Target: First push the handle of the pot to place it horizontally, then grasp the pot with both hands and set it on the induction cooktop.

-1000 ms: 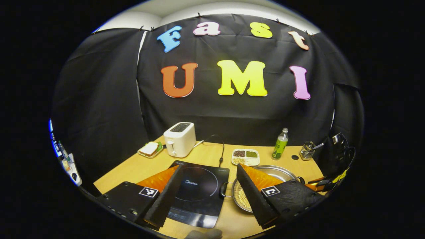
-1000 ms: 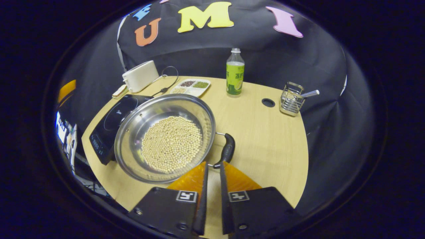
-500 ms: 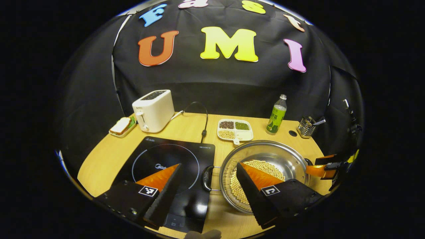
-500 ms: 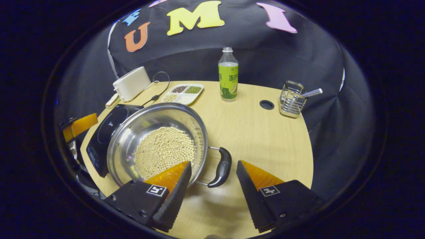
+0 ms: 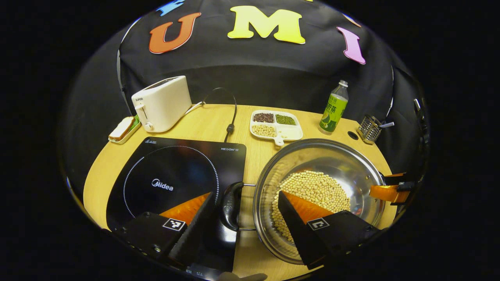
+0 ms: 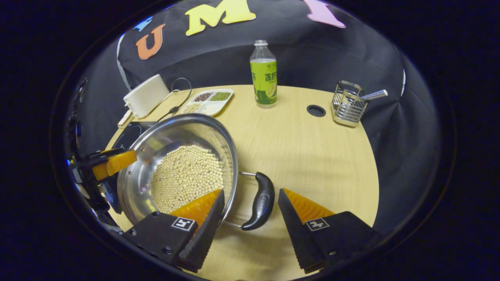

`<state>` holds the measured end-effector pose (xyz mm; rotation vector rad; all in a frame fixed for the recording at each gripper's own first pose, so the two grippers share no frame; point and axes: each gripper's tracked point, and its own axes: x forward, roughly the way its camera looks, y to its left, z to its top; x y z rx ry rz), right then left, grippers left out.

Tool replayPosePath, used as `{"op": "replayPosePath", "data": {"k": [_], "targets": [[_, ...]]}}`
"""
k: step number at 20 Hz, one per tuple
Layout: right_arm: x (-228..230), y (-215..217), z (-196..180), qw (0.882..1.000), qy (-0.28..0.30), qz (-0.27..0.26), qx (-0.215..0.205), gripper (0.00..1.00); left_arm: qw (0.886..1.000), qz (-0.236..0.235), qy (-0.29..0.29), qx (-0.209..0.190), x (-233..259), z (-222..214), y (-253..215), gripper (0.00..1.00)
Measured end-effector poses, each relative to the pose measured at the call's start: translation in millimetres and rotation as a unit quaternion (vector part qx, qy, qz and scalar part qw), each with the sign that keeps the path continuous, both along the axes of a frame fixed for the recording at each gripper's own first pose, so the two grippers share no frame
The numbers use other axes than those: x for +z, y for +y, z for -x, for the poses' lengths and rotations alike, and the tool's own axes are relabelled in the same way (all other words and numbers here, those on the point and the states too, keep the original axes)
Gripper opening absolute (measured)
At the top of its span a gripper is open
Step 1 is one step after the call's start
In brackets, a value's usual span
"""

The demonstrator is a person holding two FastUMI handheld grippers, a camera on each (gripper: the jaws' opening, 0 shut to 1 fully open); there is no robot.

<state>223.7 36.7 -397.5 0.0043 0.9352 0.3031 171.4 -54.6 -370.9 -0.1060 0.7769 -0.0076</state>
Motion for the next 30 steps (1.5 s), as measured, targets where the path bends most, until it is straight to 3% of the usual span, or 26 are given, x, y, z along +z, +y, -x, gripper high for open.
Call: {"op": "replayPosePath", "data": {"k": [1, 6, 7, 9, 10, 11, 13, 14, 15, 22, 30], "targets": [[-1.5, 1.8, 0.1, 1.000, 0.003, -0.001, 0.000, 0.88, 1.000, 0.000, 0.011, 0.002, -4.2, 2.3, -1.8, 1.00], [-6.8, 4.4, 1.2, 0.999, 0.026, 0.016, -0.013, 0.73, 0.999, -0.033, 0.020, -0.003, -7.2, -1.5, 1.5, 0.90], [-7.7, 4.5, 1.0, 0.999, 0.033, 0.019, -0.019, 0.71, 0.999, -0.040, 0.023, -0.003, -7.3, -1.8, 2.6, 0.82], [-8.3, 4.3, 0.1, 0.998, 0.047, 0.019, -0.039, 0.67, 0.998, -0.051, 0.032, -0.002, -10.3, -0.8, 5.4, 0.74], [-7.3, 4.1, -0.1, 0.998, 0.049, 0.023, -0.039, 0.65, 0.998, -0.049, 0.036, 0.002, -8.1, -2.4, 6.1, 0.59], [-8.2, 3.7, -2.0, 0.998, 0.048, 0.024, -0.043, 0.63, 0.998, -0.046, 0.047, 0.004, -8.3, -2.5, 4.5, 0.65], [-5.3, 2.4, 2.4, 0.997, 0.048, 0.028, -0.050, 0.58, 0.997, -0.035, 0.063, 0.001, -6.4, 2.3, 3.4, 0.61], [0.5, 3.6, 1.4, 0.997, 0.042, 0.027, -0.052, 0.58, 0.998, -0.031, 0.062, -0.002, -2.9, 3.6, 3.2, 0.72], [4.6, 3.5, 0.9, 0.998, 0.034, 0.028, -0.051, 0.56, 0.998, -0.030, 0.053, -0.006, 3.9, 3.3, 2.9, 0.60], [48.0, 12.1, 24.9, 0.997, -0.002, 0.023, -0.069, 0.56, 0.999, -0.032, 0.018, -0.019, 42.7, 6.9, 18.9, 0.60], [72.3, 88.8, 48.8, 0.997, -0.013, 0.003, -0.081, 0.56, 0.998, -0.052, -0.002, -0.017, 69.0, 21.8, 96.2, 0.60]]}}
